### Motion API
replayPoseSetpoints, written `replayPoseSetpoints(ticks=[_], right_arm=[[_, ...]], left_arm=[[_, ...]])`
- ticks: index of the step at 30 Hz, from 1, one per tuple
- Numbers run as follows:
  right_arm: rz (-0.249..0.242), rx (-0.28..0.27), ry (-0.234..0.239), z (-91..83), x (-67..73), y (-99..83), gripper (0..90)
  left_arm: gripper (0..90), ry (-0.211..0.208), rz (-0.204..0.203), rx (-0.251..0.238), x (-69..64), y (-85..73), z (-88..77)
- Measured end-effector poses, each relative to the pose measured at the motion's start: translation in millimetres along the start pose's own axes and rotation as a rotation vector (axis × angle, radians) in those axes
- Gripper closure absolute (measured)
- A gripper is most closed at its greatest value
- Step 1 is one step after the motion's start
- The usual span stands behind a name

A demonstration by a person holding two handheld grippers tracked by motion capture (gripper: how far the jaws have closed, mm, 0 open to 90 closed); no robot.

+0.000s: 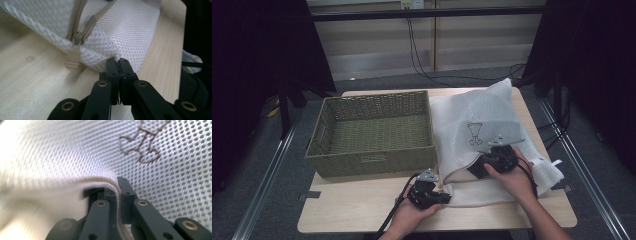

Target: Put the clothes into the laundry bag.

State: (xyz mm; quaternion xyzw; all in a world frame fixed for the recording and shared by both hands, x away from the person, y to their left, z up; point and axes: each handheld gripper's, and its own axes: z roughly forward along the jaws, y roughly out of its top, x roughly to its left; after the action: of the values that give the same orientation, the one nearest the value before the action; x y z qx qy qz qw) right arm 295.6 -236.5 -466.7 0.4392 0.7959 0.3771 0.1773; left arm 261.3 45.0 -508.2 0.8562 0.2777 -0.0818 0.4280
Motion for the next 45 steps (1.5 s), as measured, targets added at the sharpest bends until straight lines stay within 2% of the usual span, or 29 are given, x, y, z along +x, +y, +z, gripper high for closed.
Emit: replayPoseSetpoints(ticks=[1, 3, 6, 8, 11, 12, 14, 16, 18, 19, 21, 23, 24, 26, 28, 30, 32, 33, 35, 37, 39, 41, 43, 45], right_arm=[[-0.016, 0.001, 0.005, -9.6, 2.3, -5.3, 86.9], [-0.01, -0.01, 0.018, -26.4, 3.2, -18.5, 85.7], [0.001, -0.028, 0.025, -37.9, 1.5, -35.1, 85.9], [0.011, -0.01, 0.04, -36.2, 1.2, -43.1, 86.6], [-0.003, 0.074, 0.063, -18.9, 1.1, -53.7, 87.2], [-0.009, 0.088, 0.061, -15.0, 1.4, -54.5, 87.6], [0.018, 0.093, 0.07, -9.4, 0.9, -49.6, 87.7], [0.012, 0.107, 0.022, 1.6, -0.1, -39.7, 87.7], [0.052, 0.105, -0.009, 11.9, -2.2, -31.0, 87.8], [0.069, 0.103, -0.04, 19.6, -3.0, -24.7, 87.9], [0.089, 0.098, -0.079, 32.1, -5.3, -14.9, 87.9], [0.117, 0.084, -0.128, 43.1, -13.3, -7.1, 88.1], [0.151, 0.075, -0.157, 47.4, -18.0, -3.9, 88.1], [0.175, 0.056, -0.207, 53.2, -28.8, -1.0, 88.1], [0.195, 0.053, -0.21, 54.3, -33.5, 0.7, 88.1], [0.191, 0.062, -0.192, 49.0, -29.2, 1.2, 87.9], [0.164, 0.046, -0.138, 39.6, -22.6, -1.3, 87.6], [0.13, 0.021, -0.101, 29.6, -16.6, -4.1, 87.4], [0.097, -0.013, -0.07, 11.7, -6.7, -9.3, 86.9], [0.089, -0.076, -0.048, -9.1, 2.2, -17.8, 85.4], [0.103, -0.116, -0.05, -24.4, 4.9, -27.2, 84.7], [0.14, -0.137, -0.048, -29.7, 2.6, -35.9, 80.5], [0.143, -0.119, -0.034, -30.2, -2.1, -43.6, 71.0], [0.172, -0.129, -0.017, -36.2, -8.9, -49.6, 59.1]], left_arm=[[88.2, 0.012, 0.008, -0.002, -0.4, 0.2, 0.2], [88.2, 0.031, 0.009, -0.01, -1.6, 0.4, 0.8], [88.1, 0.042, 0.009, -0.013, -2.3, 0.4, 1.0], [88.1, 0.052, 0.016, -0.015, -2.7, 0.3, 0.9], [88.1, 0.065, 0.011, -0.018, -2.3, 0.2, 0.4], [88.1, 0.068, 0.002, -0.021, -2.1, 0.2, 0.2], [88.1, 0.064, -0.002, -0.024, -1.6, 0.3, 0.3], [88.1, 0.065, 0.003, -0.02, -1.7, 0.5, 0.1], [88.1, 0.071, 0.01, -0.017, -2.1, 0.4, 0.0], [88.2, 0.068, 0.016, -0.016, -2.0, 0.3, -0.3], [88.2, 0.064, 0.017, -0.014, -2.1, 0.1, -0.6], [88.3, 0.056, 0.011, -0.016, -1.7, -0.3, -0.9], [88.3, 0.055, 0.009, -0.016, -1.7, -0.4, -1.1], [88.4, 0.06, 0.012, -0.016, -2.4, -0.6, -1.1], [88.3, 0.07, 0.019, -0.016, -2.8, -0.7, -1.2], [88.2, 0.089, 0.005, -0.022, -1.4, -0.9, -2.6], [87.7, 0.105, -0.025, -0.036, 2.7, -1.2, -4.8], [87.4, 0.114, -0.04, -0.042, 4.4, -1.2, -5.7], [86.9, 0.125, -0.083, -0.061, 8.4, -2.1, -7.8], [86.6, 0.134, -0.086, -0.063, 8.9, -2.1, -8.4], [86.2, 0.15, -0.073, -0.061, 7.4, -1.6, -7.9], [85.2, 0.162, -0.064, -0.061, 6.1, -1.2, -7.6], [82.2, 0.168, -0.066, -0.068, 6.0, -1.9, -8.8], [74.7, 0.19, -0.061, -0.081, 5.1, -2.6, -10.5]])
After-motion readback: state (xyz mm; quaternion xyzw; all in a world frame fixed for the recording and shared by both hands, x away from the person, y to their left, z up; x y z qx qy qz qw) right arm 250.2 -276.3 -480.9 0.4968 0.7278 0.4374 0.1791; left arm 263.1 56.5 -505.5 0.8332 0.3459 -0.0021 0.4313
